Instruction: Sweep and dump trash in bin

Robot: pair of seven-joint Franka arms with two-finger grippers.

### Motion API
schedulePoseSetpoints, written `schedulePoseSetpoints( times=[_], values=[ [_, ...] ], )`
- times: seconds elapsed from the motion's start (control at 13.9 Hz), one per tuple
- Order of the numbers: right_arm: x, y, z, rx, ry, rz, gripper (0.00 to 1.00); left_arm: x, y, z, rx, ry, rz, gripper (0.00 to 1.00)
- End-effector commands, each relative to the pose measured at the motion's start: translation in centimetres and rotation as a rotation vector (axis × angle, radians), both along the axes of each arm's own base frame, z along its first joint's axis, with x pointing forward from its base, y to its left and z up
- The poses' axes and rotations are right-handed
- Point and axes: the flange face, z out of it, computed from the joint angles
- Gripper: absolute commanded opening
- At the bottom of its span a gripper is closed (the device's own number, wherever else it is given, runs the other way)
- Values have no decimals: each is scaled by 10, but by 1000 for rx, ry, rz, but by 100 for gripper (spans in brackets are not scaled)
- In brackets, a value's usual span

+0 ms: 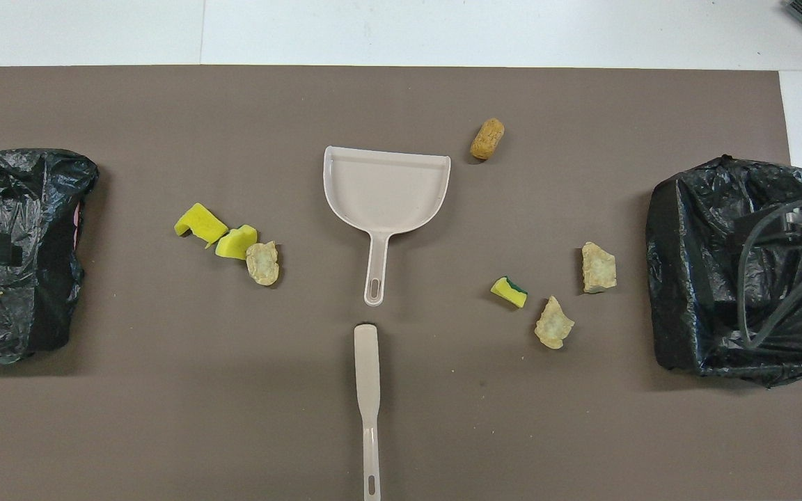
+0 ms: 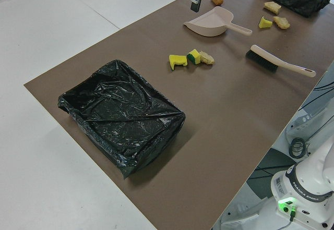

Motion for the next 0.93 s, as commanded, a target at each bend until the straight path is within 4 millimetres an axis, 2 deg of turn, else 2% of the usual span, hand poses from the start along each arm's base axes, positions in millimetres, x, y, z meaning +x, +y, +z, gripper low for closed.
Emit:
schedulePoseSetpoints(
  times=[0.0, 0.29, 0.72, 0.86],
  values=[
    [-3, 1, 4, 19, 4, 6, 100, -5, -1, 0, -12, -9, -17, 100],
    [-3, -3, 4, 19, 5, 0, 100, -6, -1, 2, -12, -4, -2, 100],
    [-3, -1, 4, 21, 4, 3, 100, -14, -28, -22, -10, 47, -51, 100],
    [-2, -1, 4, 18, 4, 3, 100, -13, -29, -27, -9, 56, -54, 100]
  ],
)
